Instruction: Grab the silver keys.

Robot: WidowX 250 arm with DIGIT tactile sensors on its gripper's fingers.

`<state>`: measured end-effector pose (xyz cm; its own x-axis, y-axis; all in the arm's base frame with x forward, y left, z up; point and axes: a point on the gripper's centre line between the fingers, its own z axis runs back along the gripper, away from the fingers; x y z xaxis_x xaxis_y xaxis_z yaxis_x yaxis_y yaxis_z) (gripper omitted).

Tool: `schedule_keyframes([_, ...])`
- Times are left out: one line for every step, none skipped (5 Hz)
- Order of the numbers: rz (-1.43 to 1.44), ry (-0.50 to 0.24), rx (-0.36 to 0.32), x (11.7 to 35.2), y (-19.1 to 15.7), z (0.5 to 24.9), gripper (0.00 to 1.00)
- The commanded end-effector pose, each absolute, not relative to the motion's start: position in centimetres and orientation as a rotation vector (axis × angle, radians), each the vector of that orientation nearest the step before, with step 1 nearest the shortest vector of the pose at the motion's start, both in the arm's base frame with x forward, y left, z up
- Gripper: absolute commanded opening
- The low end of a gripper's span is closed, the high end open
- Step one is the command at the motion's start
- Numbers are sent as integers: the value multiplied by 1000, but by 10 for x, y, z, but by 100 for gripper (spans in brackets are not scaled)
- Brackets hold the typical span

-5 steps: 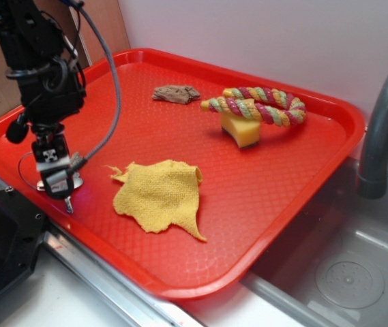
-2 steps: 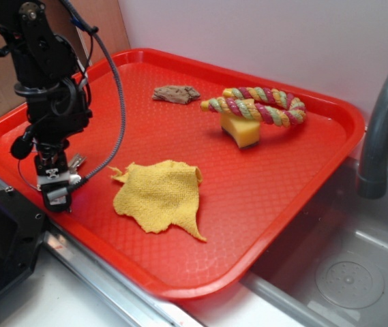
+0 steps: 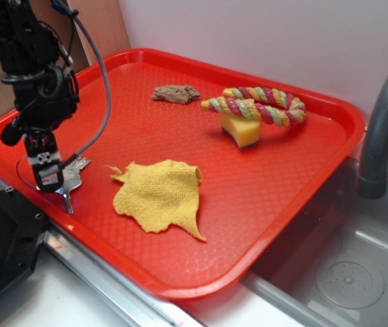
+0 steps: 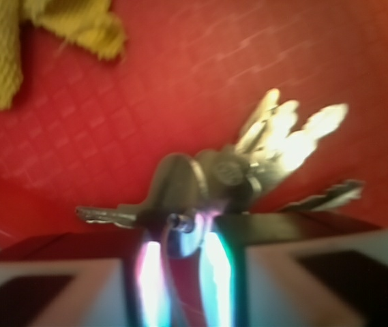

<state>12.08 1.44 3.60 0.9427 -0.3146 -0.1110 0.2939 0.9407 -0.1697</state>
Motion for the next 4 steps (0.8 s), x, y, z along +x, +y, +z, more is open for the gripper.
schedule_keyframes([-199,77,-126,132,33,64,0])
schedule_keyframes([-58,25,-66,148,49,111,0])
schedule_keyframes([36,-81,-67,167,56,160,0])
schedule_keyframes([157,-97,51,201,25,208,0])
